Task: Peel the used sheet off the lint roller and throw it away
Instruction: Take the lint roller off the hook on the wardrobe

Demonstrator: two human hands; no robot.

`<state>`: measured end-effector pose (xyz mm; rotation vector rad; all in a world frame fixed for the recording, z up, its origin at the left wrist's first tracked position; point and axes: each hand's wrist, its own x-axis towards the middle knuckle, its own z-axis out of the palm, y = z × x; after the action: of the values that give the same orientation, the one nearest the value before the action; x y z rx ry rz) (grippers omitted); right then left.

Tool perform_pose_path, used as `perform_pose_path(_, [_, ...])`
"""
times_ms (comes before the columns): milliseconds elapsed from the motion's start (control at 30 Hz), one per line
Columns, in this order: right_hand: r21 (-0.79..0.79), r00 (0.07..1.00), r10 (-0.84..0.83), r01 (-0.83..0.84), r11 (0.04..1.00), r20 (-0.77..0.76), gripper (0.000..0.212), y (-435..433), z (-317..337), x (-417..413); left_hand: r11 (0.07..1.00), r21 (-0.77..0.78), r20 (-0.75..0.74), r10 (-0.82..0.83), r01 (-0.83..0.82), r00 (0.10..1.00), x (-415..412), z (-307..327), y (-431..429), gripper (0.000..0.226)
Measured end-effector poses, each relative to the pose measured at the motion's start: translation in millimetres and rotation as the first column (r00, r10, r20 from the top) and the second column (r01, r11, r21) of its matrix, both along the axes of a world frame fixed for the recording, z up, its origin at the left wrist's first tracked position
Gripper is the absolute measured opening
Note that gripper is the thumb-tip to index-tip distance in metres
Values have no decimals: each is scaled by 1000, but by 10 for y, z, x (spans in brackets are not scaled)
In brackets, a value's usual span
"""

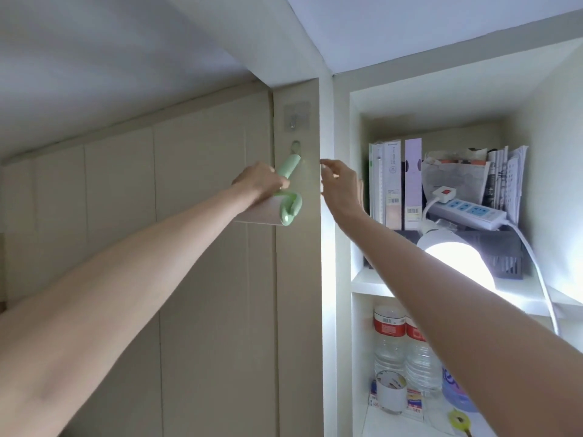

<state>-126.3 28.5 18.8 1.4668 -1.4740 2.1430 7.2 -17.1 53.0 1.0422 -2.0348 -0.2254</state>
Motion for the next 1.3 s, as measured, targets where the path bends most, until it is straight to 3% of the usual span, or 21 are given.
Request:
perform_pose_path(100, [69, 965, -119, 139, 988, -232, 38, -98, 118, -4, 999, -51, -54, 6, -9, 999, 0, -35, 0, 19])
perform_pose_path(267, [106, 806, -279, 386, 916, -523, 52, -183, 359, -86, 990, -131, -232, 18, -49, 973, -52, 36, -13, 27])
perform_pose_path(433, [-80, 857, -329, 325, 942, -397, 54, -185, 344, 18, 970, -220, -311, 27, -100, 950, -70, 4, -62, 26])
perform_pose_path(667, [14, 900, -240, 263, 965, -363, 52, -126, 275, 53, 998, -42, -340, 32, -49, 940, -23, 193, -166, 31])
perform_pose_path(733, [2, 925, -204, 216, 976, -319, 50, -68, 209, 86, 989, -114, -348, 51, -96, 936, -2, 222, -122, 29])
perform_pose_path(833, [-102, 989, -1, -14, 995, -151, 51, 113, -12, 220, 949, -285, -263, 58, -135, 963, 55, -10, 79, 28])
perform_pose_path(900, [-215, 974, -98, 54, 975, -203, 60, 284, -249, 283, 883, -455, -130, 68, -120, 989, 110, -328, 246, 29])
perform_pose_path(933, [-267, 913, -231, 143, 953, -336, 65, 358, -388, 296, 848, -521, -62, 78, -99, 995, 147, -509, 329, 30])
perform_pose_path(1000, [-355, 622, -463, 299, 886, -632, 66, 419, -626, 267, 802, -596, 67, 102, -42, 993, 215, -802, 423, 37])
perform_pose_path(1033, [-357, 480, -498, 358, 863, -723, 62, 428, -730, 256, 789, -614, 129, 123, -18, 984, 248, -917, 447, 40])
perform_pose_path(1067, [-325, 402, -489, 410, 852, -774, 58, 436, -816, 265, 771, -636, 182, 138, 10, 974, 278, -1014, 460, 41])
perform_pose_path(1100, [-268, 383, -455, 450, 852, -804, 55, 447, -892, 284, 742, -670, 215, 146, 37, 966, 311, -1100, 465, 40])
perform_pose_path(1167, [-159, 426, -374, 460, 874, -824, 49, 522, -987, 334, 672, -738, 231, 164, 62, 959, 395, -1237, 487, 40])
perform_pose_path(1300, [79, 636, -165, 337, 938, -754, 43, 770, -1094, 430, 552, -831, 150, 107, 67, 983, 565, -1450, 560, 27])
